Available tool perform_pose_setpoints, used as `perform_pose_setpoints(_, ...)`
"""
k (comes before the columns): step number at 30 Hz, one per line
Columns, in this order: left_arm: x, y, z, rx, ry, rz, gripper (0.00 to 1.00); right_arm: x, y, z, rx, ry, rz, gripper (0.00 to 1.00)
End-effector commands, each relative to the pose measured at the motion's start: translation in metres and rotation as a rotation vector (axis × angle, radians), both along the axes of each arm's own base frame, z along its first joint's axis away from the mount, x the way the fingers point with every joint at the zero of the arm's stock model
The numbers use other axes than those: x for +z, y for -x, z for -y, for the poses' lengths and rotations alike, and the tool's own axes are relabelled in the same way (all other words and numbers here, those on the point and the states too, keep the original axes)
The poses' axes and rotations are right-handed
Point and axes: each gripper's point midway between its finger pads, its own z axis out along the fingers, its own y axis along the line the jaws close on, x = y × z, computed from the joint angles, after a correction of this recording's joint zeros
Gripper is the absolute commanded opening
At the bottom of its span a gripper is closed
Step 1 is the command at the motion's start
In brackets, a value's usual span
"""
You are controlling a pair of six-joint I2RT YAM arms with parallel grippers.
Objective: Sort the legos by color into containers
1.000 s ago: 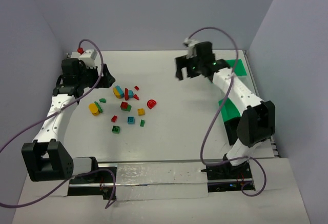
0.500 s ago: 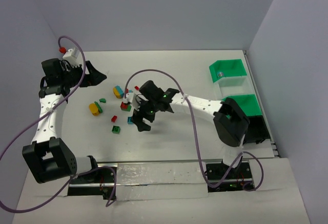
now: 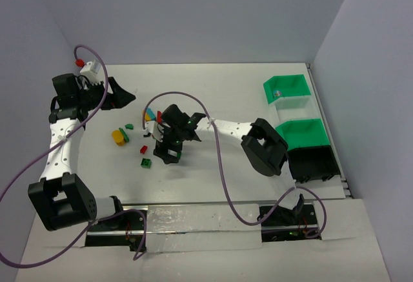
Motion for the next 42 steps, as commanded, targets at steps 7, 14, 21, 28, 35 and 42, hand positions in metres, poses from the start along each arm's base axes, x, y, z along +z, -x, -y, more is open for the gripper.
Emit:
perform_pose_setpoints(7, 0.019, 0.002, 0.003, -0.029, -0.010, 0.065, 0.99, -0.001, -0.022, -0.038, 0.028, -0.021, 0.109, 0.90)
perform_pose_setpoints(14, 0.019, 0.002, 0.002, -0.028, -0.017, 0.066, 0.99, -0.013, -0.023, -0.037, 0.043, 0.014, 0.099, 0.75)
perform_pose_setpoints(21, 0.016, 0.001, 0.002, -0.030, -0.016, 0.062, 0.99, -0.027, -0.018, -0.025, 0.052, 0.065, 0.089, 0.67)
perform_pose_setpoints(28, 0.016, -0.001, 0.000, -0.027, -0.025, 0.066, 0.99, -0.032, -0.019, -0.021, 0.050, 0.092, 0.091, 0.52)
perform_pose_setpoints(35, 0.016, -0.002, -0.001, -0.022, -0.030, 0.066, 0.99, -0.030, -0.017, -0.013, 0.049, 0.111, 0.093, 0.37)
perform_pose_setpoints(42, 0.017, -0.005, 0.000, -0.022, -0.023, 0.069, 0.99, 0.030, -0.021, 0.002, -0.027, 0.006, 0.068, 0.25)
